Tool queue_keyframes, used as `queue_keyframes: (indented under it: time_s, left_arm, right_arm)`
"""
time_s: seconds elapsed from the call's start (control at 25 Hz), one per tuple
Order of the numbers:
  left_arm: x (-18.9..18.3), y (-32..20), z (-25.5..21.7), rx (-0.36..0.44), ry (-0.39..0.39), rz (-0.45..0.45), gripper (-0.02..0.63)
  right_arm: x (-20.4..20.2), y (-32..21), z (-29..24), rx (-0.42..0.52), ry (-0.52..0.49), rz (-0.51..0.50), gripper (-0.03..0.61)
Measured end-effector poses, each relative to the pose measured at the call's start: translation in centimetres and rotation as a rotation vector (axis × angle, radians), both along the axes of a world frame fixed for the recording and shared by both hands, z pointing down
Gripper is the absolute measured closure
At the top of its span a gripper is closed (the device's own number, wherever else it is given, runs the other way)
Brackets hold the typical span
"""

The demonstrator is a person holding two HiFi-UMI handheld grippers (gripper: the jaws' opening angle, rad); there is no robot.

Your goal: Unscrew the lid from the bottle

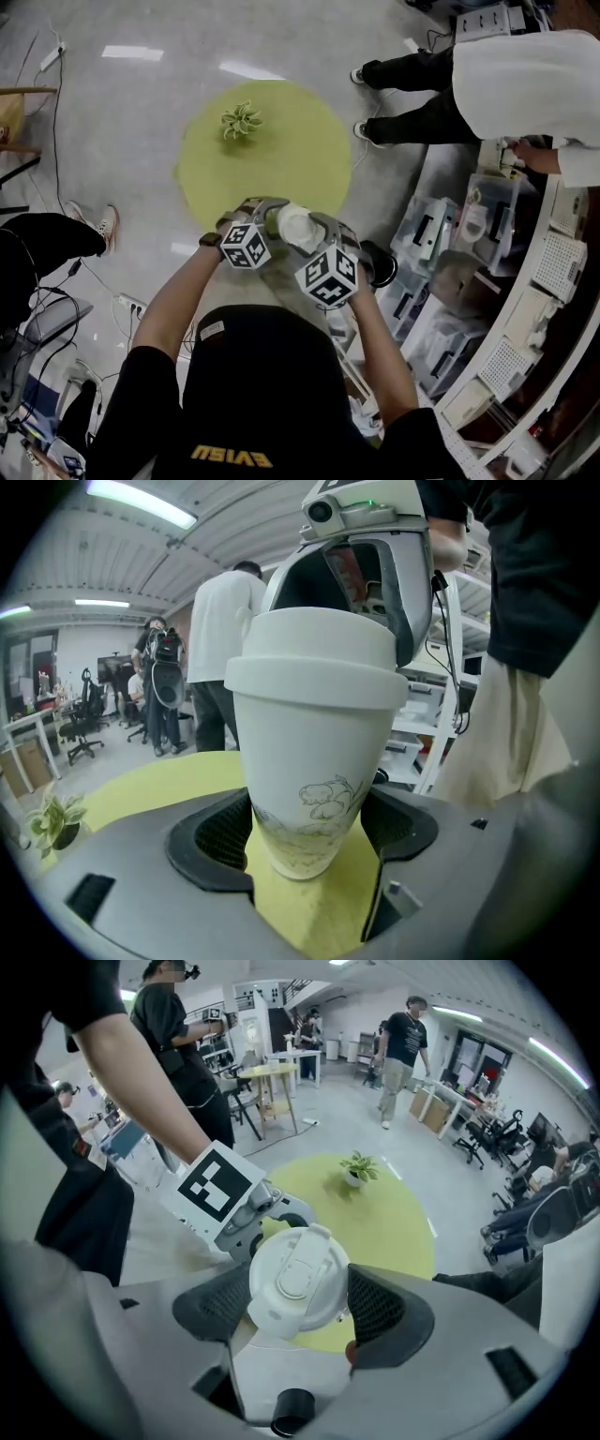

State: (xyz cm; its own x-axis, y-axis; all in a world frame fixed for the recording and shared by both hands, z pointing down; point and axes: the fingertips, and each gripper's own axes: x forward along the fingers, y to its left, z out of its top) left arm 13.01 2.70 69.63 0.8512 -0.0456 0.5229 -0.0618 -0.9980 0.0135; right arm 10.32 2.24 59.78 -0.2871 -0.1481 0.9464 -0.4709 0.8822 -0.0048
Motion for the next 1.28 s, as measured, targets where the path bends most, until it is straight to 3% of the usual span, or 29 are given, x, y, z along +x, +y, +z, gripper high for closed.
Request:
queue_keyframes:
  time_s: [0.4, 0.68, 0.84, 1.04, 1.2, 1.28]
  left_arm:
    - [0.0, 0.0, 0.1, 0.001, -0.004, 0.002, 0.238]
    - [0.0, 0.1, 0.0, -0.004, -0.008, -0.007, 0.239]
    - [0.0, 0.1, 0.1, -0.007, -0.009, -0.010, 0.239]
    - [-0.1, 0.1, 0.1, -0.008, -0.008, -0.014, 0.239]
    - [-0.1, 0.0, 0.1, -0.012, -0.008, -0.014, 0.239]
    - [-0.1, 0.1, 0.2, -0.012, -0.010, -0.014, 0.239]
  right_arm:
    - [-0.2, 0.4, 0.2, -0.009, 0.048, -0.258, 0.256]
    - [0.0, 0.8, 0.3, -0.013, 0.058, -0.251, 0.230]
    - [0.0, 0.4, -0.5, 0.006, -0.003, -0.097, 0.195]
    - [0.2, -1.5, -1.9, 0.101, -0.096, 0.291, 0.193]
    - [0.7, -1.3, -1.5, 0.143, -0.065, 0.513, 0.193]
    - [0.7, -1.2, -1.3, 0.182, -0.041, 0.578, 0.195]
